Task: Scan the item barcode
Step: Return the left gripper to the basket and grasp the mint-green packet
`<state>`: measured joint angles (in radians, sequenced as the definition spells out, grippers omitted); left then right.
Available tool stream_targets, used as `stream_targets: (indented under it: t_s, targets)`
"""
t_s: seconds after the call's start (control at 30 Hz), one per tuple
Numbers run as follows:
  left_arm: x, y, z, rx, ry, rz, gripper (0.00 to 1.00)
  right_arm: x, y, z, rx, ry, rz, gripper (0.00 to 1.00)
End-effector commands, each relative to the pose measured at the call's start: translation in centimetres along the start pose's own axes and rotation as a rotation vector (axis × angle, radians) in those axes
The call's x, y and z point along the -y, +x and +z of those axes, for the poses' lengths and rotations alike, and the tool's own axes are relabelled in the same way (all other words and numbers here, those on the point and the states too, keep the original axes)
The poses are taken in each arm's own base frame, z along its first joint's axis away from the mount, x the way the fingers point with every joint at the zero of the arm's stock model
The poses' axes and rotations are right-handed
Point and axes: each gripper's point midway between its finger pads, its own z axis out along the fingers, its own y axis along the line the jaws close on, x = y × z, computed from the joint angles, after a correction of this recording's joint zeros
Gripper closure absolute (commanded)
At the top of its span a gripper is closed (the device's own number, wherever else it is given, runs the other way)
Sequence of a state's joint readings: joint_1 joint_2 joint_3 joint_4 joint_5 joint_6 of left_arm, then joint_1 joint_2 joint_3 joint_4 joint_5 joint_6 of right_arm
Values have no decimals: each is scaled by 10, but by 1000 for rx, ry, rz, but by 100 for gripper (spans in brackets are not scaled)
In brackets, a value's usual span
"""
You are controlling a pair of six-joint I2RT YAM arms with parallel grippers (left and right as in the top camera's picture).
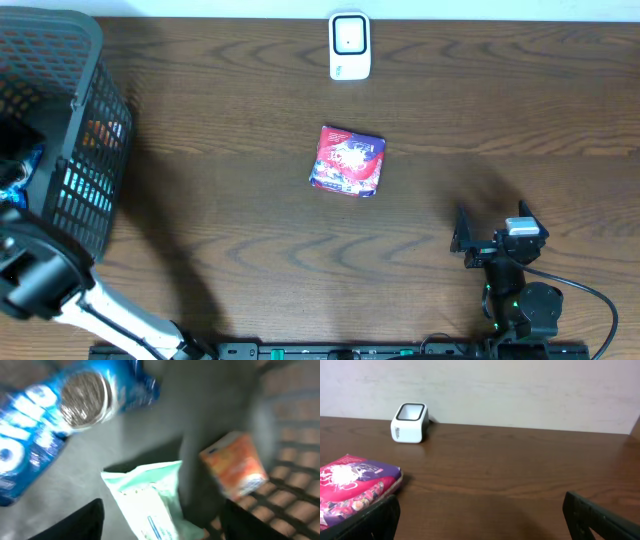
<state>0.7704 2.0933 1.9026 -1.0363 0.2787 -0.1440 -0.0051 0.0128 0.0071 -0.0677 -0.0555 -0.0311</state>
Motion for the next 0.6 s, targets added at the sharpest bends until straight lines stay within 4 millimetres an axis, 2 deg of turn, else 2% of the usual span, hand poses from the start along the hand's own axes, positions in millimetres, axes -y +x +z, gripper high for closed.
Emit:
stream_targets:
  t_s: [0.0,0.07,0.3,0.47,0.57]
  targets:
    - [-22,17,29,-74,-188,-100,27,-1,1,0,-1,-6,-8,1]
    - [-36,25,38,-95,-285,-153,27,-1,1,0,-1,-6,-8,1]
    - [-30,43,62,-189,-270,-151,26,-1,1,0,-1,-6,-8,1]
    - [-34,53,74,-208,-273,-152,27,-1,1,0,-1,-6,-8,1]
    - [-35,55,75,-214,-275,-153,33,-1,1,0,-1,-6,-8,1]
